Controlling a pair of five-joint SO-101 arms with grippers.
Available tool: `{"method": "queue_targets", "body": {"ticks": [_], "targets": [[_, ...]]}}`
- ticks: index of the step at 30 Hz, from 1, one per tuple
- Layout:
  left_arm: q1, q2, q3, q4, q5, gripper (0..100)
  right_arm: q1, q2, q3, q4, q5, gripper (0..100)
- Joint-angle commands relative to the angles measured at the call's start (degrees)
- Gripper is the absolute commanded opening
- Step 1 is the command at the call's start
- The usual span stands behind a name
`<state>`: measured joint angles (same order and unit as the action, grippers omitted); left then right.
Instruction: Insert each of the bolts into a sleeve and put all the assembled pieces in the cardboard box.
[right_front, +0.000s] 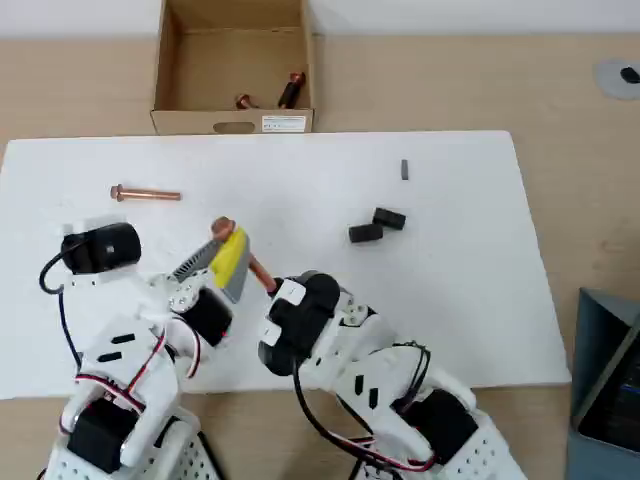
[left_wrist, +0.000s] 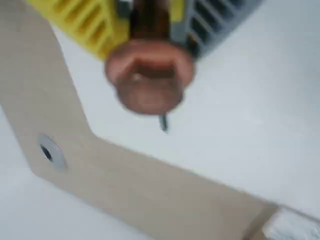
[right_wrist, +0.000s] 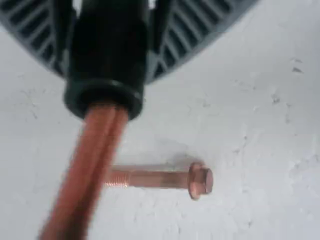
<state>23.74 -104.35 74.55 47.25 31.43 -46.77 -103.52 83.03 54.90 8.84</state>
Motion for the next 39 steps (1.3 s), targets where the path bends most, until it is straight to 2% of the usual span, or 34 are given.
{"method": "queue_targets", "body": {"ticks": [1, 8, 16, 18, 22, 29, 35, 39], "targets": [[2.8, -0.5, 1.1, -1.4, 1.1, 0, -0.6, -8.7, -3.4, -1.7, 0.5, 0.9], [3.4, -0.5, 1.0, -0.6, 0.8, 0, -0.6, -8.7, -3.6, -1.7, 0.5, 0.9], [8.2, -0.5, -4.7, 12.1, 0.6, 0, -0.4, -8.7, -3.6, -1.7, 0.5, 0.9], [8.5, -0.5, -5.2, 13.5, -1.7, 0, -0.4, -8.7, -3.6, -1.7, 0.5, 0.9], [8.7, -0.5, -4.4, 14.0, -4.9, 0, -0.5, -8.7, -3.7, -1.7, 0.5, 0.9], [8.7, -0.5, 0.6, 13.6, -5.2, 0, -0.6, -8.7, -3.8, -1.8, 0.6, 0.9], [8.8, -0.5, 3.0, 14.0, -11.2, 0, -0.6, -8.7, -4.6, -1.8, 0.6, 0.9], [8.8, -0.5, 2.8, 14.1, -11.2, 9, -0.5, -8.7, -4.6, -1.8, 0.6, 0.9]]}}
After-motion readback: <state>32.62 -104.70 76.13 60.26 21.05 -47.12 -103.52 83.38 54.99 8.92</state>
